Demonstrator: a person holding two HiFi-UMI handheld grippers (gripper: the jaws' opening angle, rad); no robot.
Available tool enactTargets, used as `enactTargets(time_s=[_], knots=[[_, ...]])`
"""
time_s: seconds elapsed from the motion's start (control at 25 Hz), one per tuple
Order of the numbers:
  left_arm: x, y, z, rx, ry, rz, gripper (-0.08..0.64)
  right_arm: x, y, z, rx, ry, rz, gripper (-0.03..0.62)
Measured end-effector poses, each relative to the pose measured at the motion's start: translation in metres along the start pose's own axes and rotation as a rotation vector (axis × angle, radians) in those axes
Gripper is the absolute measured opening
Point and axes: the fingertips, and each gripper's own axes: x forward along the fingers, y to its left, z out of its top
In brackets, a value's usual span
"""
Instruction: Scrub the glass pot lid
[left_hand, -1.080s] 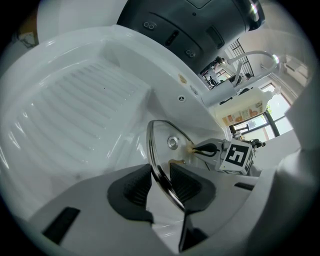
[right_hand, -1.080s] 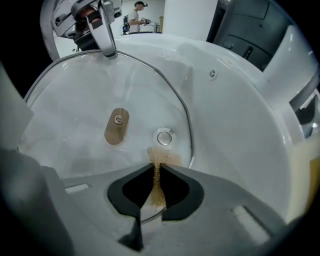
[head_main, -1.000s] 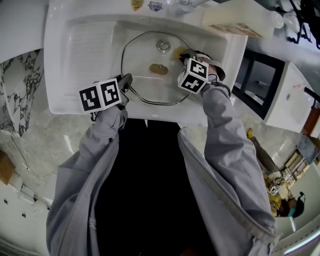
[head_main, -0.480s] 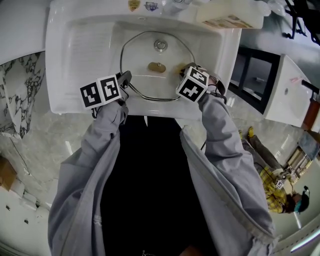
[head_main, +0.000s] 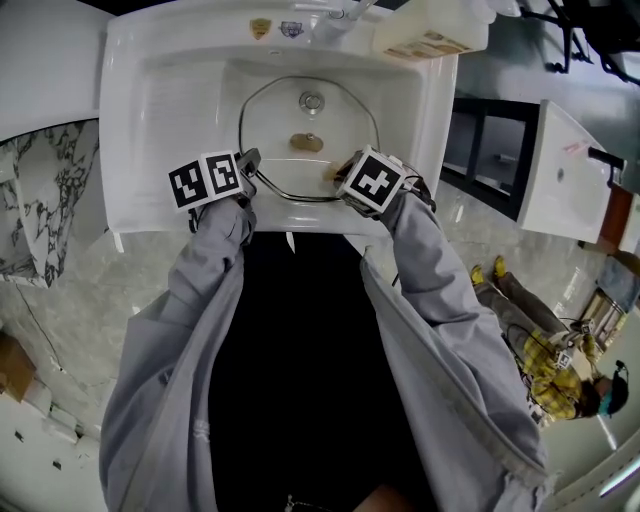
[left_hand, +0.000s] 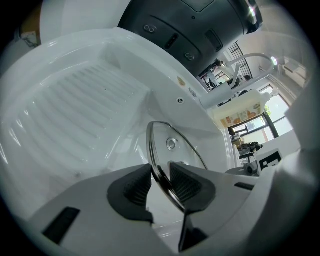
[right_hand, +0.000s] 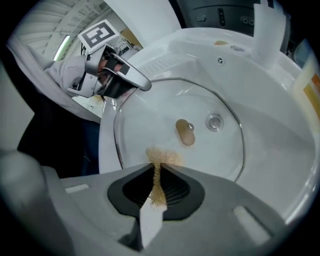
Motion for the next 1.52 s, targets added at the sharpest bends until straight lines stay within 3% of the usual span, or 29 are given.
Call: enactTargets(time_s=[0.44,0.64,0.8,0.92,1.08,1.36,1.52], knots=[[-0.002,0.005,-0.007,-0.011,0.028,0.029,0.114,-0.007,0.046,0.051,0.101,-0.195,0.265,0.031],[0.001,0.006,-0.011,-0.022,0.079,0.027,0.114,-0.028,0.035,0.071,0.206,-0.456,0.273,0.031],[0.006,0.009,-0.017,-0.015,0.170,0.047,0.114,-0.034,0.022,0.062,0.264,-0.553,0.262,0.031],[0.009,0.012,-0.020,0.001,0.236,0.058,0.121,-0.029,0.022,0.059,0.274,-0.574,0.269,0.031],[0.014,0.014,-0.022,-0.017,0.301,0.065,0.123,-0.026,0.026,0.057,0.219,-0.560,0.245,0.031],[0.027,0.014,-0.029,-0.217,0.484,-0.006,0.123,-0.025,0.030,0.056,0.184,-0.548,0.237,0.031],[0.039,0.011,-0.028,-0.290,0.514,-0.007,0.123,-0.024,0.033,0.054,0.159,-0.537,0.233,0.031]])
